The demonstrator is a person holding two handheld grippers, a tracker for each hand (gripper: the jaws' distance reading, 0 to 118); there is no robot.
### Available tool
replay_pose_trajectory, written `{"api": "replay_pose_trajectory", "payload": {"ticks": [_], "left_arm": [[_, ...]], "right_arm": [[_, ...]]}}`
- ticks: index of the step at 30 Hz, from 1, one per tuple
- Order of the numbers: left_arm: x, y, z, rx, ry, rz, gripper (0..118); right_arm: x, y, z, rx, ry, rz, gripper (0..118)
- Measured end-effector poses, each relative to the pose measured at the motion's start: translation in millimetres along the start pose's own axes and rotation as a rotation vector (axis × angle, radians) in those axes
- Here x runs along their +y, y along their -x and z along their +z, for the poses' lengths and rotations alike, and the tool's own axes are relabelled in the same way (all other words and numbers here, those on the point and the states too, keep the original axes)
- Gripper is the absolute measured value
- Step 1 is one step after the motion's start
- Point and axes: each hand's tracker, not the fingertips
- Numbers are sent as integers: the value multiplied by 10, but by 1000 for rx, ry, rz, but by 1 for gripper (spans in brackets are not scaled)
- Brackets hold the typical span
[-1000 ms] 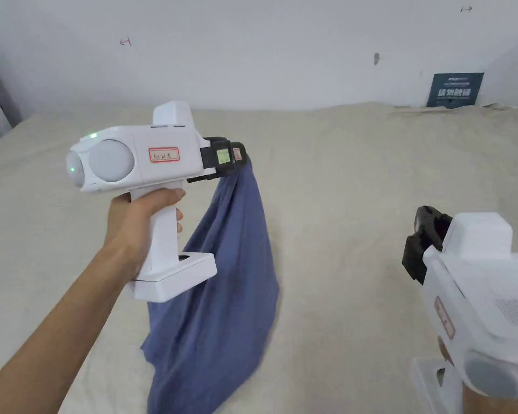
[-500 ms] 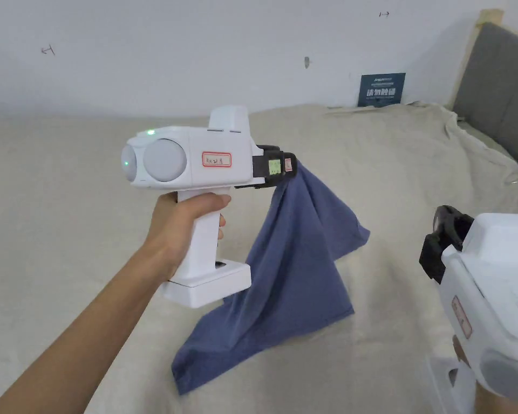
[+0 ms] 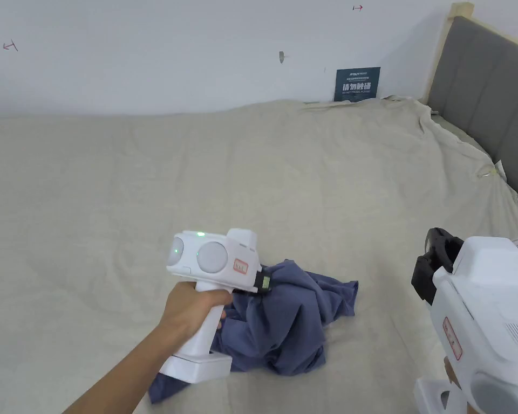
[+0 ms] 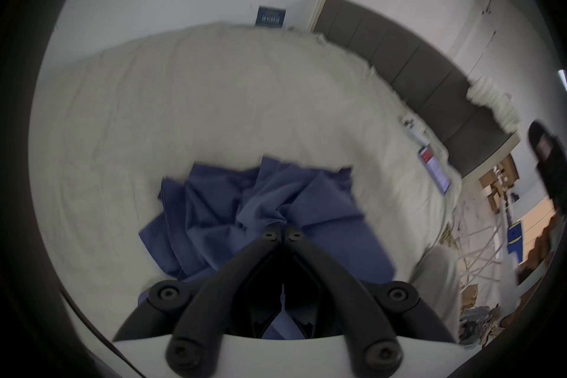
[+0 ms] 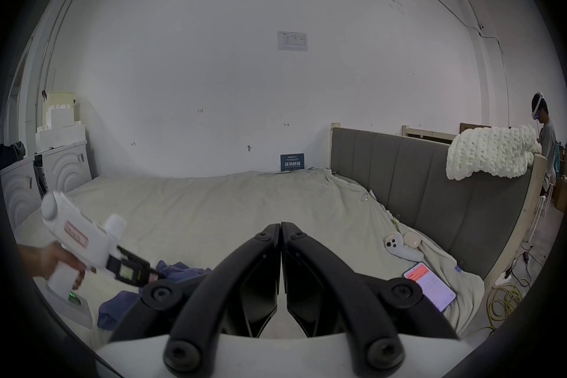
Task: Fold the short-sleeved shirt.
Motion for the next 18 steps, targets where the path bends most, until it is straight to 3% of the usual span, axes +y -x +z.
{"api": "replay_pose_trajectory", "payload": {"ticks": [11, 14, 15, 16, 18], "left_arm": [[-303, -95, -447, 102, 108, -41, 0], [-286, -106, -335, 100, 74, -41, 25], [-273, -117, -278, 107, 61, -43, 44], [-250, -121, -220, 127, 43, -36, 75], [-212, -138, -58, 163, -11, -28, 108]], "right_arm": [[-75, -5, 6, 1, 29, 9, 2], [-65, 6, 24, 3, 28, 10, 2], [-52, 10, 33, 5, 26, 12, 2], [-35, 19, 51, 6, 22, 14, 2], [0, 30, 74, 11, 17, 16, 2]]}}
